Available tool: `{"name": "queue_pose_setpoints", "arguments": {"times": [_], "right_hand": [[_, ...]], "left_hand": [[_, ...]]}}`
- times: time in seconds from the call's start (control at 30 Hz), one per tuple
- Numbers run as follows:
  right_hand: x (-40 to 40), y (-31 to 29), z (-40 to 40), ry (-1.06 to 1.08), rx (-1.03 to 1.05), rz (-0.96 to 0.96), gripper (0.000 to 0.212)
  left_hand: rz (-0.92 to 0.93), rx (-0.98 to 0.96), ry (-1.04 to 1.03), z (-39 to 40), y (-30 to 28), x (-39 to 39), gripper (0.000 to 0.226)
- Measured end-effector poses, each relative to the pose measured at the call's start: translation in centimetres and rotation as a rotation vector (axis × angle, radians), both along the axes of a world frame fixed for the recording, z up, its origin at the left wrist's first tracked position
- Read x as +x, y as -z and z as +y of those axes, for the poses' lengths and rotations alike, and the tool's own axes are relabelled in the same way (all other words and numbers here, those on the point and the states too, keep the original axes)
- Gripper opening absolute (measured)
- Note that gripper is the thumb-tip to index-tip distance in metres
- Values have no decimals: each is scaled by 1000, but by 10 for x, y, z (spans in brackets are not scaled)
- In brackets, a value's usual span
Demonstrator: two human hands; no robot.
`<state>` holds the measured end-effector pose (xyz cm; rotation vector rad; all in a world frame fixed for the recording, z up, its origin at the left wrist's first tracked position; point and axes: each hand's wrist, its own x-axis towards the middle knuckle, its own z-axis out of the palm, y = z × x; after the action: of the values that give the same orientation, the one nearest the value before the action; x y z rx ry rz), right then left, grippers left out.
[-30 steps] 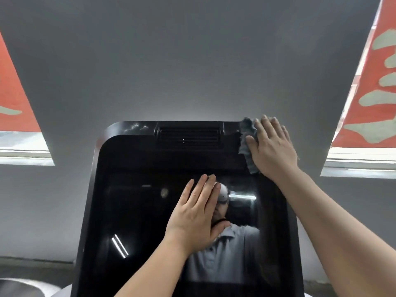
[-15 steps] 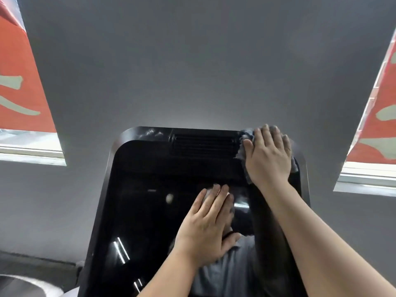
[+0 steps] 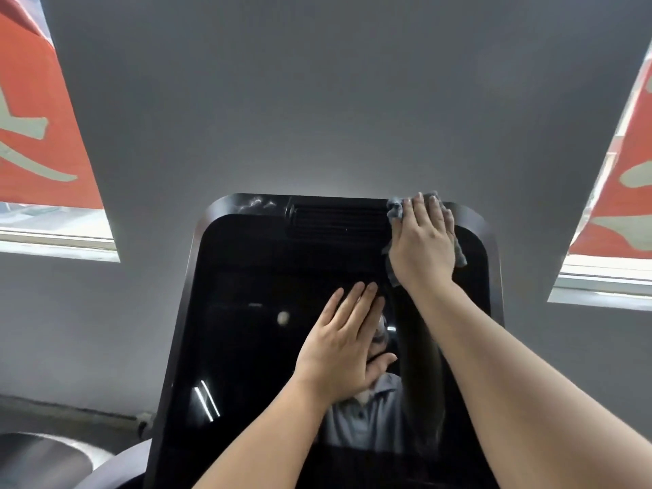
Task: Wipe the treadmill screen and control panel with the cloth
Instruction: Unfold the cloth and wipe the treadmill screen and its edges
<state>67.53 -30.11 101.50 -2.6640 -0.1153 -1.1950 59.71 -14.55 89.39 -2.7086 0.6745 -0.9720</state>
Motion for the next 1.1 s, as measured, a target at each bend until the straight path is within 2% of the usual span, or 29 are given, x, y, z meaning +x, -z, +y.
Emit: {"name": "queue_pose_setpoints", "arguments": {"times": [0.17, 0.23, 0.37, 0.53, 0.67, 0.77, 0.87, 1.1], "right_hand": [[-7, 8, -40, -146, -205, -79, 56], [-15, 19, -54, -132, -188, -73, 52], [-28, 45, -56, -128, -180, -54, 58], [-35, 52, -44, -135, -57, -36, 54], [-42, 66, -23, -229, -82, -68, 62], [-45, 76, 4, -306, -29, -132, 59], [-42, 83, 38, -285, 58, -167, 57], [-30, 95, 65, -202, -41, -264, 48]], "left_hand": [[20, -35, 42, 2, -4, -5, 79], [-4, -46, 36, 11, -4, -12, 77], [-16, -49, -30, 51, 1, -31, 78], [-40, -26, -153, 117, -3, -49, 78], [-45, -98, -260, 164, -4, -57, 80], [-49, -110, -286, 187, 0, -60, 80], [-56, -90, -284, 201, 2, -58, 80], [-100, -128, -256, 218, 7, -40, 78]]}}
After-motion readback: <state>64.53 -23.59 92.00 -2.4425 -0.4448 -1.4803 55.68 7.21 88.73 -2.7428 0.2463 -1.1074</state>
